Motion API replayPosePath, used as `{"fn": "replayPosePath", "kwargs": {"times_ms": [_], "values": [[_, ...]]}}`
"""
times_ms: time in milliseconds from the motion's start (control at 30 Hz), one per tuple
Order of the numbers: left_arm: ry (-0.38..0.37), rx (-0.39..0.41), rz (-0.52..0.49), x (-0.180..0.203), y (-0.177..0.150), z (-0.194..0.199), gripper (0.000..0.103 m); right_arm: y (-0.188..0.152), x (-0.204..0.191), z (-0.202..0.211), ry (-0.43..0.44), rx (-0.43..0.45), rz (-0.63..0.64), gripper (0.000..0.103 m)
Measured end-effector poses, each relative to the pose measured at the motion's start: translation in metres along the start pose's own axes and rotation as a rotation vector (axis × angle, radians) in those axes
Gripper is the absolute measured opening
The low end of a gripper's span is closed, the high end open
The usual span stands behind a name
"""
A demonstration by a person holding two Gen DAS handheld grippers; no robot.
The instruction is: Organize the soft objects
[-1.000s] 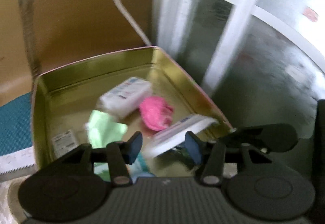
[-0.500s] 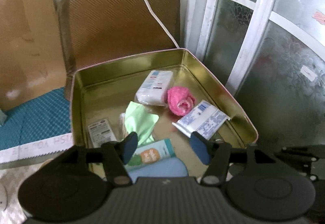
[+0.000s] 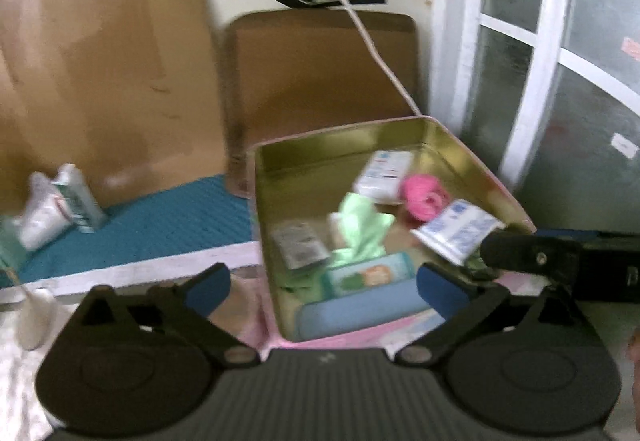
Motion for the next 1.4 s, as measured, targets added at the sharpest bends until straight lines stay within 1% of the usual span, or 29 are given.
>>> {"fn": "replayPosePath", "kwargs": {"times_ms": [33,167,233,333,433,533,667,767,833,933,1033,1100,1200,1400], "values": [[0.025,0.009,-0.004,-0.006,0.0,0.005,0.103,-0.002,-0.003,-0.003,0.0,-0.008,0.0,0.085],[0.04,0.029,-0.003,-0.022,-0.003,0.019,0.103,-0.009,-0.019,-0.013,0.016,-0.028,0.002,0.086],[0.045,0.043,-0.012,-0.028,-0.004,0.024,0.103,-0.009,-0.025,-0.013,0.002,-0.019,0.027,0.088],[0.064,0.045,-0.031,-0.034,-0.003,0.025,0.103,-0.006,-0.031,-0.01,-0.028,0.02,0.055,0.091],[0.041,0.057,-0.043,-0.038,0.0,0.023,0.103,-0.002,-0.033,-0.006,-0.09,0.063,0.073,0.096],[0.011,0.053,-0.038,-0.043,0.0,0.02,0.103,-0.002,-0.036,-0.004,-0.146,0.074,0.062,0.096],[-0.014,0.008,-0.016,-0.057,0.0,0.016,0.103,-0.002,-0.049,-0.005,-0.165,0.081,0.054,0.096],[-0.014,0.001,-0.01,-0.071,0.004,0.013,0.103,-0.005,-0.057,-0.007,-0.204,0.1,0.054,0.097],[-0.008,-0.005,-0.009,-0.08,0.002,0.01,0.103,-0.01,-0.063,-0.011,-0.23,0.09,0.049,0.097],[-0.017,-0.031,0.004,-0.093,-0.005,0.008,0.103,-0.013,-0.076,-0.013,-0.246,0.09,0.086,0.097],[-0.013,-0.031,0.03,-0.106,-0.006,0.007,0.103,-0.01,-0.083,-0.01,-0.267,0.114,0.094,0.097],[-0.022,-0.025,0.021,-0.11,-0.004,0.007,0.103,-0.01,-0.087,-0.008,-0.283,0.129,0.098,0.097],[-0.012,0.016,-0.006,-0.116,0.002,0.009,0.103,-0.009,-0.094,-0.007,-0.298,0.135,0.113,0.097],[-0.04,0.027,-0.014,-0.123,0.005,0.007,0.103,-0.012,-0.1,-0.007,-0.337,0.136,0.12,0.098]]}}
Point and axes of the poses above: each gripper's, at about its wrist camera, not at the fingertips, and z roughly against the way its jaws point, x to its right, y to its top, the point moved 10 cm from there along -z, roughly the way its jaws point, and after that the axes turned 12 degrees about x, right-handed, at the moved point
